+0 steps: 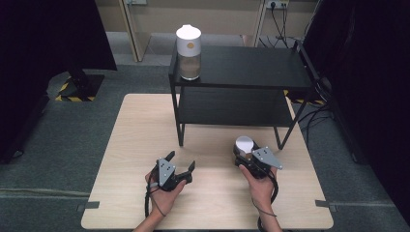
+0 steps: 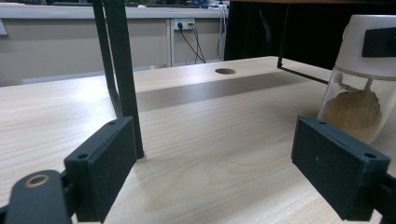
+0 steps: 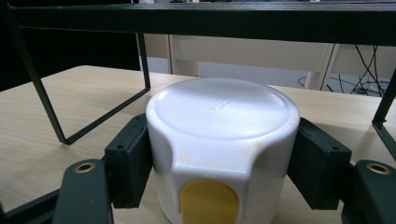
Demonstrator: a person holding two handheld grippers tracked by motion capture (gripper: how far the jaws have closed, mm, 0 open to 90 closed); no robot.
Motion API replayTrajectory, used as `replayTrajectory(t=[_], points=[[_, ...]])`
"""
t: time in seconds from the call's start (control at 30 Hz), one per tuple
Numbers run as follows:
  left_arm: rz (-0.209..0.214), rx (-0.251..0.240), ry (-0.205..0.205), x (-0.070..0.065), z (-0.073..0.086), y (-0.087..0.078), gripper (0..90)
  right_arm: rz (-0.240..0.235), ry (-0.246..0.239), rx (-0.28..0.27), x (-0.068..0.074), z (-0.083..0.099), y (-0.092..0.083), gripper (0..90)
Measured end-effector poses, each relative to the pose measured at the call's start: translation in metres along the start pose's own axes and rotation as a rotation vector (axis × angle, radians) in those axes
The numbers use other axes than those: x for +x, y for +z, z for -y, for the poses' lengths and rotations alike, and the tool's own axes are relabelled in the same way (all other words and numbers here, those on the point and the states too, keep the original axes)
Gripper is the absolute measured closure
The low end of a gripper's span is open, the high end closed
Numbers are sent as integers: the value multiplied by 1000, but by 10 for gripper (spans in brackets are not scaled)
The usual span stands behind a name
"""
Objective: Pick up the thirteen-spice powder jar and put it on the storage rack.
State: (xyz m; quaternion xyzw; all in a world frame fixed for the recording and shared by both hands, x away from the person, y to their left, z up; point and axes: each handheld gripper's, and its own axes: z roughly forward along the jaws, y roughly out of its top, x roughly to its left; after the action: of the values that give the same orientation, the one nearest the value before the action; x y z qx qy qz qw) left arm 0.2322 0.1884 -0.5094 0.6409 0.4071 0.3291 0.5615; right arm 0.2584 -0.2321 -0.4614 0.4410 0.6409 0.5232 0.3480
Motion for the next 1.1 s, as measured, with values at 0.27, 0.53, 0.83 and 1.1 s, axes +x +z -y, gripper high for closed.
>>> replayTrajectory(t=[0.27, 0.53, 0.83, 1.1], points=[[-1, -1, 0, 0, 0, 0, 137, -26, 40, -12, -8, -1, -4, 309], [-4, -1, 4, -1, 0, 0, 137, -37, 86, -71, -14, -5, -23, 309], [-4, 1, 7, -1, 0, 0, 138, -32, 116, -144, -24, -15, -43, 310], [-4, 1, 11, -2, 0, 0, 138, -21, 114, -201, -27, -26, -58, 310]])
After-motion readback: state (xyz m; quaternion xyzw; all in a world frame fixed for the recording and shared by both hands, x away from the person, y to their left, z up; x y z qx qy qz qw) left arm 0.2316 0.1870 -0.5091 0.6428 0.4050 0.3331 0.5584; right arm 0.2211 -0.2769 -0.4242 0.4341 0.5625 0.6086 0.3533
